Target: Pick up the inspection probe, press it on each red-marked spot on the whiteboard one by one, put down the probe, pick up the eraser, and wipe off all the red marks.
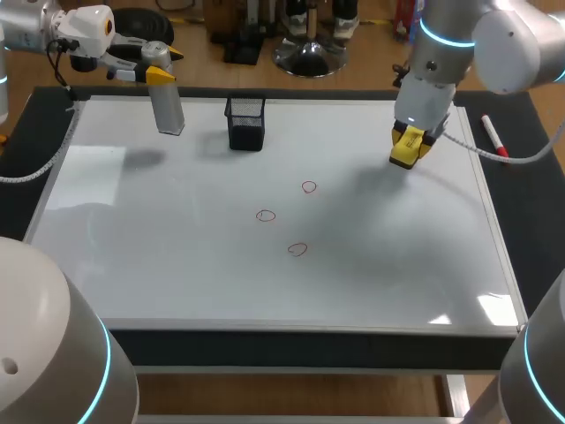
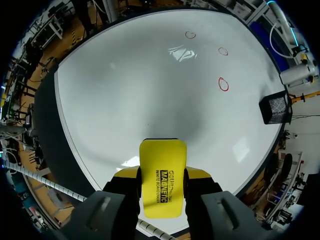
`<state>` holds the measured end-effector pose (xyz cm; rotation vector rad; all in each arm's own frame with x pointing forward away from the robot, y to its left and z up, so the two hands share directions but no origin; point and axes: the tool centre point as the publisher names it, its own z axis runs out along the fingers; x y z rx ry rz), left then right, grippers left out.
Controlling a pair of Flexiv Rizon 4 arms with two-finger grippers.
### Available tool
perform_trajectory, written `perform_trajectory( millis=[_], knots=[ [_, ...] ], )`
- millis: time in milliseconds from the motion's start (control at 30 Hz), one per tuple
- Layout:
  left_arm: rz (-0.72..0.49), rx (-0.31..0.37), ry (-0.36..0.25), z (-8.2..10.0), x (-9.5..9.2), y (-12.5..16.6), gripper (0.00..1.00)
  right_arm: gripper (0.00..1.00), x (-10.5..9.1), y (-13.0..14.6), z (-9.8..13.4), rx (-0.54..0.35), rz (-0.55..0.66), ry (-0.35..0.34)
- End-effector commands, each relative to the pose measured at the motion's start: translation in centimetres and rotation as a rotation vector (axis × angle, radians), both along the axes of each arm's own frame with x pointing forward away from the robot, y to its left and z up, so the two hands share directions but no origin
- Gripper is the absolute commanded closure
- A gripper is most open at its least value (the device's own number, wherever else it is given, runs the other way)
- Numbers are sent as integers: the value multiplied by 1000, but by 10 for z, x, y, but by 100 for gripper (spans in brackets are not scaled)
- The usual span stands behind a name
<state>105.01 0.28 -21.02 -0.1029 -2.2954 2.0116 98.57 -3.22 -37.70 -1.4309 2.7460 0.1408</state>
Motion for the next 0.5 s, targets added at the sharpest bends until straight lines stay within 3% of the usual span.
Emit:
perform_trajectory(
  millis=[33, 500],
  knots=[
    [1, -1, -2, 1, 0, 0, 100, 100, 0, -1, 1, -3, 2, 0],
    [47, -5, -31, 2, -34, -24, 100, 100, 0, -1, 1, -3, 2, 0]
  ],
)
